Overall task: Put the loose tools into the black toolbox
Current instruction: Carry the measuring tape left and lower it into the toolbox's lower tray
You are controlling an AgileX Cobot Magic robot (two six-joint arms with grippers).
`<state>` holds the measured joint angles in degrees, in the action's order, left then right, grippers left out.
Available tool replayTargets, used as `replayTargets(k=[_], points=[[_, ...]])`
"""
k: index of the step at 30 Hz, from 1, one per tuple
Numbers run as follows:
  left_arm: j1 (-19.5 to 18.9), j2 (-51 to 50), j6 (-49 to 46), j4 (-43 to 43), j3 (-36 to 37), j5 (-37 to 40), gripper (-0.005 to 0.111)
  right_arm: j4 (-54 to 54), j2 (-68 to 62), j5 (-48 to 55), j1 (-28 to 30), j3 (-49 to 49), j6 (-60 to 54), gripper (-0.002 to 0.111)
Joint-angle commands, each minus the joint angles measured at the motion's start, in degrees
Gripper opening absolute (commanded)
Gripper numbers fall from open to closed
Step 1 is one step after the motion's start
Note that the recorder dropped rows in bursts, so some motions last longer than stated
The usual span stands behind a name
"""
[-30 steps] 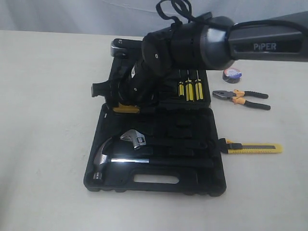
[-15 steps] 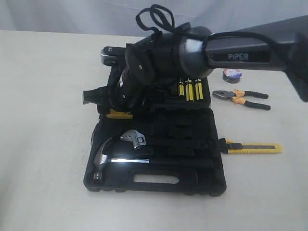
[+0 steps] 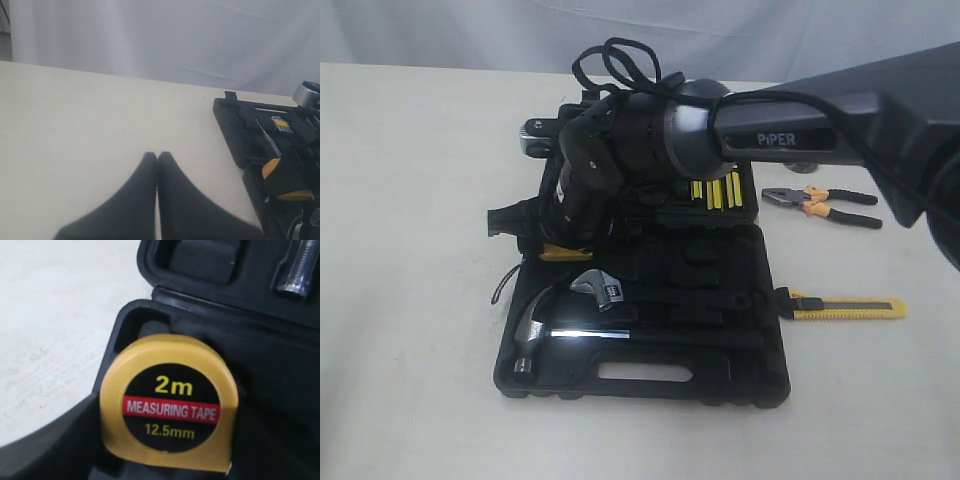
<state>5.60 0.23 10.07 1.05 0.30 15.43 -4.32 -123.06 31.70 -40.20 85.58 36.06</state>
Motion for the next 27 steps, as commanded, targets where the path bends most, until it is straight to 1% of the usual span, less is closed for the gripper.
replayTargets(k=[1, 3, 4, 6, 7, 8, 9, 11, 13, 16, 24, 26, 27], points=[[0.3, -0.2, 0.0, 0.1, -0.3, 0.0, 0.000, -0.9, 0.1, 0.2, 0.1, 0.5, -0.2, 0.000], [0.3, -0.2, 0.0, 0.1, -0.3, 0.0, 0.000, -0.9, 0.1, 0.3, 0.1, 0.5, -1.8, 0.002], [0.3, -0.2, 0.0, 0.1, -0.3, 0.0, 0.000, -0.9, 0.1, 0.3, 0.1, 0.5, -1.8, 0.007], [0.3, -0.2, 0.0, 0.2, -0.3, 0.0, 0.000, -0.9, 0.1, 0.3, 0.1, 0.5, -1.8, 0.025], [0.3, -0.2, 0.0, 0.2, -0.3, 0.0, 0.000, -0.9, 0.1, 0.3, 0.1, 0.5, -1.8, 0.040], [0.3, -0.2, 0.0, 0.2, -0.3, 0.0, 0.000, -0.9, 0.1, 0.1, 0.1, 0.5, -1.8, 0.047], [0.3, -0.2, 0.0, 0.2, -0.3, 0.0, 0.000, -0.9, 0.1, 0.1, 0.1, 0.5, -1.8, 0.059], [0.3, -0.2, 0.0, 0.2, -0.3, 0.0, 0.000, -0.9, 0.1, 0.1, 0.1, 0.5, -1.3, 0.072], [0.3, -0.2, 0.0, 0.2, -0.3, 0.0, 0.000, -0.9, 0.1, 0.1, 0.1, 0.5, -1.3, 0.076], [0.3, -0.2, 0.0, 0.2, -0.3, 0.0, 0.000, -0.9, 0.2, 0.1, 0.1, 0.5, -1.3, 0.078], [0.3, -0.2, 0.0, 0.2, -0.3, 0.0, 0.000, -0.7, 2.9, 1.8, 0.1, 1.9, -1.3, 0.078], [0.3, -0.2, 0.0, 0.2, -0.3, 0.0, 0.000, -0.7, 3.5, 3.2, 0.1, 3.4, -1.4, 0.076], [0.3, -0.2, 0.0, 0.2, -0.3, 0.0, 0.000, -0.7, 3.6, 3.3, 0.1, 4.0, -1.4, 0.073]])
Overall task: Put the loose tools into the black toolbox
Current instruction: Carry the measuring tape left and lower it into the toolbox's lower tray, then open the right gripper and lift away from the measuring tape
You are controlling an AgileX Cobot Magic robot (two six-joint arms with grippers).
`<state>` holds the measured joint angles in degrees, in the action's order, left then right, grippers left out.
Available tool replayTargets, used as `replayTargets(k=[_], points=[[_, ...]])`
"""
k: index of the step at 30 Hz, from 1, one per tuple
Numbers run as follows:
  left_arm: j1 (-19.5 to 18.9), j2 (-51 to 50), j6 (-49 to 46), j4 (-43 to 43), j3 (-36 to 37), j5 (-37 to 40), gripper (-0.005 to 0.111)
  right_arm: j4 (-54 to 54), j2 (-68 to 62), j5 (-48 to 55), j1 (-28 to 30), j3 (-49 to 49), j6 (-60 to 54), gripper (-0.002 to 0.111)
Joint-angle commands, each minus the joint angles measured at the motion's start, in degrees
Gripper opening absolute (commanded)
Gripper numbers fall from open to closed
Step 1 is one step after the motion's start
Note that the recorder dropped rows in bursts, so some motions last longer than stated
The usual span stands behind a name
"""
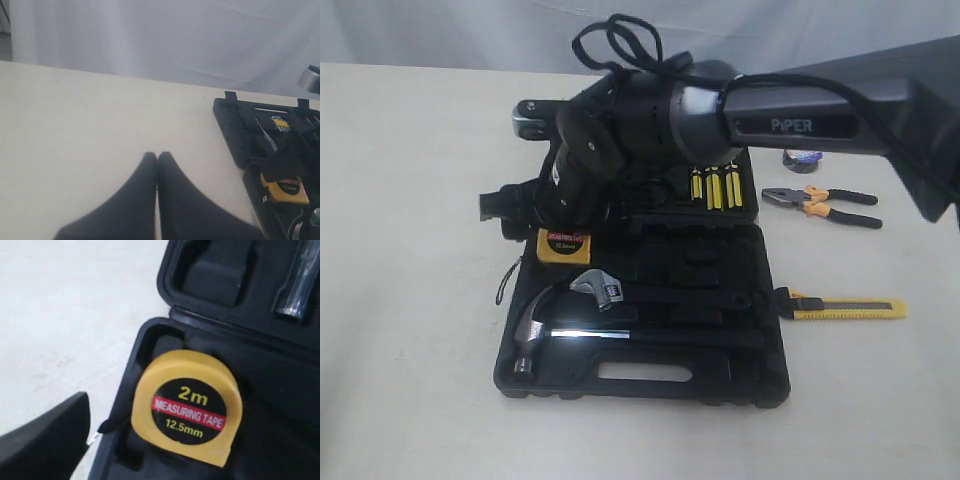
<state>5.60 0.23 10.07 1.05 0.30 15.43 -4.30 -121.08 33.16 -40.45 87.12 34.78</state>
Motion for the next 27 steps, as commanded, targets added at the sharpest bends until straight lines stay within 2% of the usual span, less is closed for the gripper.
replayTargets(k=[1, 5, 9, 27], points=[[0.3, -0.2, 0.0, 0.2, -0.3, 0.0, 0.000, -0.7, 1.6, 1.9, 0.3, 2.9, -0.1, 0.069], [0.3, -0.2, 0.0, 0.2, -0.3, 0.0, 0.000, -2.7, 1.5, 1.5, 0.3, 3.6, -0.3, 0.044], [0.3, -0.2, 0.0, 0.2, -0.3, 0.0, 0.000, -5.5, 1.5, 1.8, 0.3, 3.6, -0.3, 0.001], [0.3, -0.2, 0.0, 0.2, -0.3, 0.0, 0.000, -7.9, -5.0, 1.8, 0.3, 3.4, -5.7, 0.000]])
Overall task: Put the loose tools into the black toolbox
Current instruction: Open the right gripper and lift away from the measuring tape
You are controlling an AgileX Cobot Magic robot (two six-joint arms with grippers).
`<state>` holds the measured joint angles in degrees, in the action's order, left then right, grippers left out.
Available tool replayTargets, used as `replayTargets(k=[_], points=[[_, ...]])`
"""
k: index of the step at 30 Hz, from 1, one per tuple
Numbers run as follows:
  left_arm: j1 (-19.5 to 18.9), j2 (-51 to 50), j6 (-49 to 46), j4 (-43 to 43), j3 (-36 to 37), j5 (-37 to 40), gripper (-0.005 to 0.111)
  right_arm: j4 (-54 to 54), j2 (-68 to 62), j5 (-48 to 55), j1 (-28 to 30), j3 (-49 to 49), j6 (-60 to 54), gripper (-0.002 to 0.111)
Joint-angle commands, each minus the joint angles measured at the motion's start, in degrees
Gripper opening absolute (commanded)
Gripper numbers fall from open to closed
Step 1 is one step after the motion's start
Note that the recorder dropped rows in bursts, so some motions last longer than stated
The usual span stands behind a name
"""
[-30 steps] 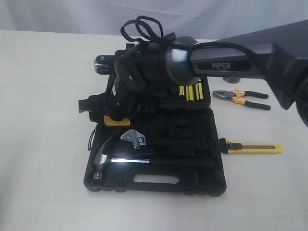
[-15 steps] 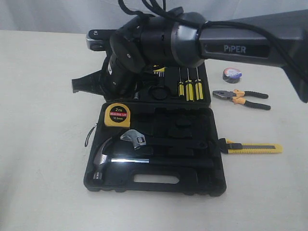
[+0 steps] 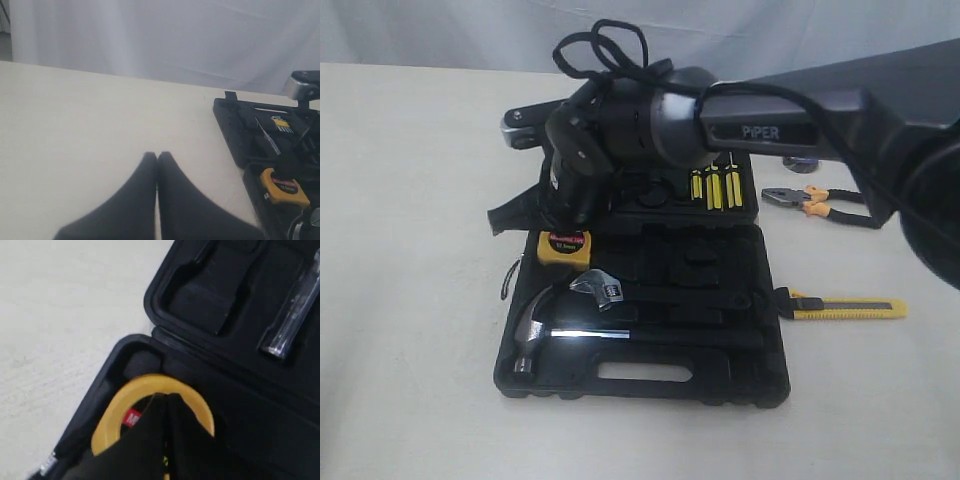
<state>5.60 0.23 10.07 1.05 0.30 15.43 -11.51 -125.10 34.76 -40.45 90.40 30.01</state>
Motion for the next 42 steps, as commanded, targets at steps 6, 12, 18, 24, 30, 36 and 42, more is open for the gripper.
replayTargets(k=[6, 12, 18, 24, 30, 36, 42], points=[[0.3, -0.2, 0.0, 0.2, -0.3, 0.0, 0.000, -0.7, -0.2, 0.1, 0.3, 0.2, -1.4, 0.000], [0.3, -0.2, 0.0, 0.2, -0.3, 0.0, 0.000, -0.2, 2.1, 0.6, 0.3, 0.2, -2.3, 0.000], [0.3, -0.2, 0.0, 0.2, -0.3, 0.0, 0.000, 1.6, 1.6, 2.0, 0.3, 0.2, -4.9, 0.000], [0.3, -0.2, 0.0, 0.2, -0.3, 0.0, 0.000, 5.7, -1.1, 2.8, 0.3, 0.2, -8.4, 0.000], [0.3, -0.2, 0.0, 0.2, -0.3, 0.0, 0.000, 5.8, 0.0, 2.8, 0.3, 0.2, -8.4, 0.000], [0.3, -0.2, 0.0, 0.2, -0.3, 0.0, 0.000, 5.9, 7.2, 4.7, 0.3, 0.2, -10.9, 0.000], [0.3, -0.2, 0.0, 0.2, -0.3, 0.0, 0.000, 5.6, 15.9, 12.1, 2.1, 0.2, -15.4, 0.000]])
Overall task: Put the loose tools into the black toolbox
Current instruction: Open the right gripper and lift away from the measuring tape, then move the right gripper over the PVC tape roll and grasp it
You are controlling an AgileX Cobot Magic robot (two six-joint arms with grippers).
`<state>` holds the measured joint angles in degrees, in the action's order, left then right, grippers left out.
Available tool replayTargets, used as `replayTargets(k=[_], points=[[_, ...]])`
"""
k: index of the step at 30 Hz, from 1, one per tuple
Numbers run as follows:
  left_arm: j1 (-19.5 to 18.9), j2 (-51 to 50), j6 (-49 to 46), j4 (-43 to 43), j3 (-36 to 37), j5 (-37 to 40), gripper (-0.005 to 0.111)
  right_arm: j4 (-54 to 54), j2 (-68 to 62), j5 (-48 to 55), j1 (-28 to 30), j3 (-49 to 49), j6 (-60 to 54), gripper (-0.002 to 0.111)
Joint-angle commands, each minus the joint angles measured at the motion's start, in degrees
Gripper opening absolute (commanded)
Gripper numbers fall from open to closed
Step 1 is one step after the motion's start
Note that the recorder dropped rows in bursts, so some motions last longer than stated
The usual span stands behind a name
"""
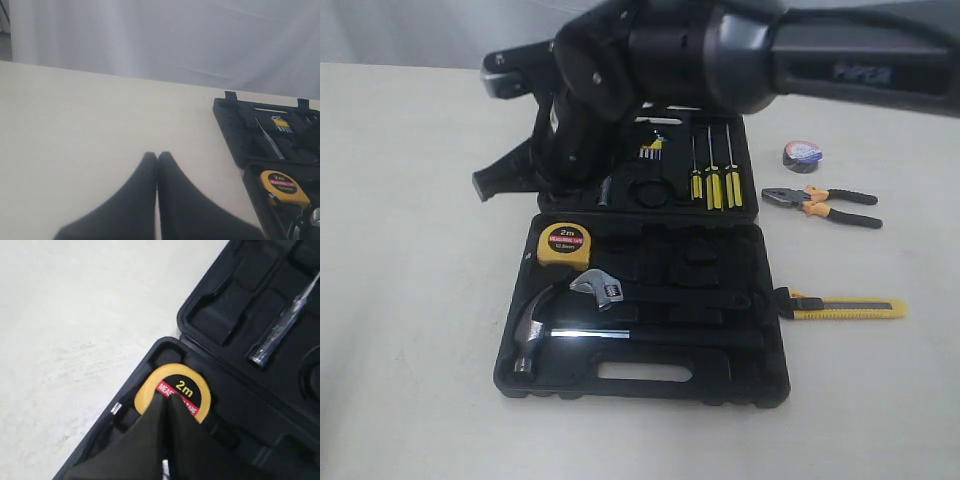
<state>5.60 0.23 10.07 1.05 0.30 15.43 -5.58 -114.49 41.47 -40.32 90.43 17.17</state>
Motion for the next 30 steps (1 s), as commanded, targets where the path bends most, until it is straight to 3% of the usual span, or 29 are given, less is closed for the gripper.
replayTargets(k=[1, 10, 23, 30], points=[[0.3, -0.2, 0.0, 0.2, -0.3, 0.0, 0.000, -0.4, 6.6, 7.1, 2.8, 0.1, -2.6, 0.000], [0.3, -0.2, 0.0, 0.2, -0.3, 0.0, 0.000, -0.3, 16.1, 17.5, 12.3, -0.2, -4.0, 0.000], [0.3, -0.2, 0.0, 0.2, -0.3, 0.0, 0.000, 0.4, 17.4, 15.9, 30.9, -5.9, -4.3, 0.000], [0.3, -0.2, 0.0, 0.2, -0.3, 0.0, 0.000, 0.4, 10.9, 7.3, 38.1, -5.8, -4.3, 0.000]])
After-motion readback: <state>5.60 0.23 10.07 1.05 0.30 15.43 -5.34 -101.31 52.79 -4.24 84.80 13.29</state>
